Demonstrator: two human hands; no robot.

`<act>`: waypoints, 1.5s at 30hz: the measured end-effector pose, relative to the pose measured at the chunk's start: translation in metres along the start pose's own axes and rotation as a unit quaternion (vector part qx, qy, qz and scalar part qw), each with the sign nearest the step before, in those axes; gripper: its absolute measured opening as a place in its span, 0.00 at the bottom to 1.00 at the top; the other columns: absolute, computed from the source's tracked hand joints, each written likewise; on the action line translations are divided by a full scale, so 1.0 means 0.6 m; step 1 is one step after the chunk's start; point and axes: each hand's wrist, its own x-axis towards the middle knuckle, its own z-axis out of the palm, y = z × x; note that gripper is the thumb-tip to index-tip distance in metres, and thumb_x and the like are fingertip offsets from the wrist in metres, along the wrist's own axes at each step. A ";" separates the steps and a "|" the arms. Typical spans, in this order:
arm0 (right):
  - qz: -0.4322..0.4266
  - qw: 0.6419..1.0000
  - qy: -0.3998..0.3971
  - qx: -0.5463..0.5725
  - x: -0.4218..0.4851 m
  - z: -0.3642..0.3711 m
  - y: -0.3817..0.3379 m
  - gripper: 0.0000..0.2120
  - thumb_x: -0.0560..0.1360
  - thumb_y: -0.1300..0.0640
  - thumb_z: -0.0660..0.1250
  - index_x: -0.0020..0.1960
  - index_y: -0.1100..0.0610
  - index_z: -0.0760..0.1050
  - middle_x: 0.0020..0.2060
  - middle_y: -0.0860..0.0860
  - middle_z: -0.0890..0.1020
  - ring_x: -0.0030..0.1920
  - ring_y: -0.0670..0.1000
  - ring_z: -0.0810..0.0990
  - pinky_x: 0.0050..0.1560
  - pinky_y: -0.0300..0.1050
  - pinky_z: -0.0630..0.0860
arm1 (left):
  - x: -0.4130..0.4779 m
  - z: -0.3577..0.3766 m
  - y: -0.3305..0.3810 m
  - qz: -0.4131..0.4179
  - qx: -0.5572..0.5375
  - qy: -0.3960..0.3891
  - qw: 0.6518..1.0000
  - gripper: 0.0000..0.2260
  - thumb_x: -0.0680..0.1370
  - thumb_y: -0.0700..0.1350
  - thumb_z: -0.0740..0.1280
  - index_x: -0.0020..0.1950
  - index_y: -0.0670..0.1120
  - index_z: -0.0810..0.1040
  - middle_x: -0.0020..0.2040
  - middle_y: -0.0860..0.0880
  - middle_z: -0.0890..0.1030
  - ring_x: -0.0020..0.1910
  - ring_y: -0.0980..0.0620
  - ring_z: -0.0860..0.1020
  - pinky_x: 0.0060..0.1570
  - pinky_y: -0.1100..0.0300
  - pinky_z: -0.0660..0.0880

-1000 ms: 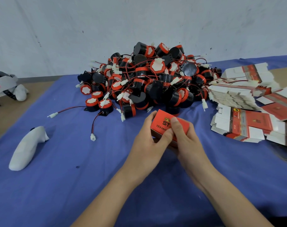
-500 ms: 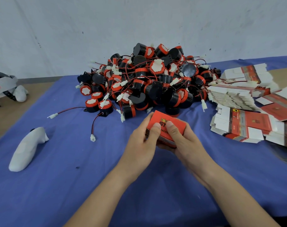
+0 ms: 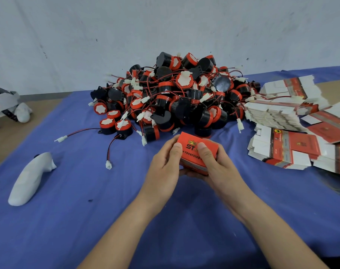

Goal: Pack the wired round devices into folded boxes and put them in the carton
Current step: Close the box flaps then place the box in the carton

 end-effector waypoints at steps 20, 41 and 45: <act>0.049 0.995 -0.092 0.008 -0.006 -0.006 -0.015 0.27 0.76 0.52 0.74 0.71 0.57 0.67 0.62 0.56 0.82 0.62 0.57 0.83 0.61 0.56 0.80 | -0.002 -0.009 0.005 0.025 0.032 -0.001 0.999 0.15 0.83 0.54 0.61 0.68 0.52 0.75 0.54 0.55 0.84 0.54 0.56 0.83 0.49 0.58 0.82; 0.074 0.985 -0.151 0.036 -0.016 -0.023 -0.053 0.28 0.72 0.56 0.70 0.71 0.57 0.68 0.64 0.55 0.81 0.62 0.55 0.83 0.56 0.46 0.82 | -0.004 -0.010 0.016 0.020 0.024 0.012 0.999 0.16 0.86 0.49 0.55 0.54 0.51 0.82 0.44 0.50 0.86 0.46 0.53 0.85 0.41 0.64 0.80; 0.065 0.989 -0.117 0.061 -0.011 -0.015 -0.050 0.32 0.70 0.55 0.72 0.73 0.53 0.67 0.63 0.54 0.81 0.59 0.55 0.84 0.52 0.45 0.82 | -0.002 -0.006 0.018 0.002 -0.006 0.018 1.000 0.15 0.86 0.50 0.55 0.60 0.50 0.80 0.47 0.50 0.86 0.48 0.53 0.85 0.43 0.61 0.82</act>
